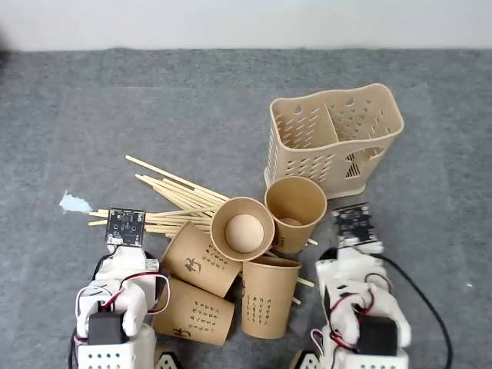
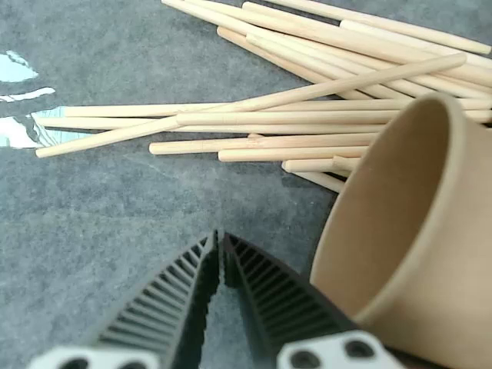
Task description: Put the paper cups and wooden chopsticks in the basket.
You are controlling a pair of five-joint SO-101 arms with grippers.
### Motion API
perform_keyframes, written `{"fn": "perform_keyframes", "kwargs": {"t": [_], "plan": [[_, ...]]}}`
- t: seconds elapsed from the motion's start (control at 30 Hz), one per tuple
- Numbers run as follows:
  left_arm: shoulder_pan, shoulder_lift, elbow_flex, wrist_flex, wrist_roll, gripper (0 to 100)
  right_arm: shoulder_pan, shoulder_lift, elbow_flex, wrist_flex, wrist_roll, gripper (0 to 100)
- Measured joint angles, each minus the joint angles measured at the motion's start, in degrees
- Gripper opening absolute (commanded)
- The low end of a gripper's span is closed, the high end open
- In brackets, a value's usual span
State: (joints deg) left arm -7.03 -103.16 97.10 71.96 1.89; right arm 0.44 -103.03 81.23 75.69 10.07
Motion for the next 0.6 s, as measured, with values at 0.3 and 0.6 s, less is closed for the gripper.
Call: {"fn": "perform_keyframes", "kwargs": {"t": [0.3,0.6], "plan": [[0.0,0.0,0.0,0.0,0.0,1,-3.1,0.6,-13.3,-1.8,-11.9,0.9],[0.0,0.0,0.0,0.0,0.0,1,-4.0,27.1,-28.4,-1.8,-21.0,0.9]]}}
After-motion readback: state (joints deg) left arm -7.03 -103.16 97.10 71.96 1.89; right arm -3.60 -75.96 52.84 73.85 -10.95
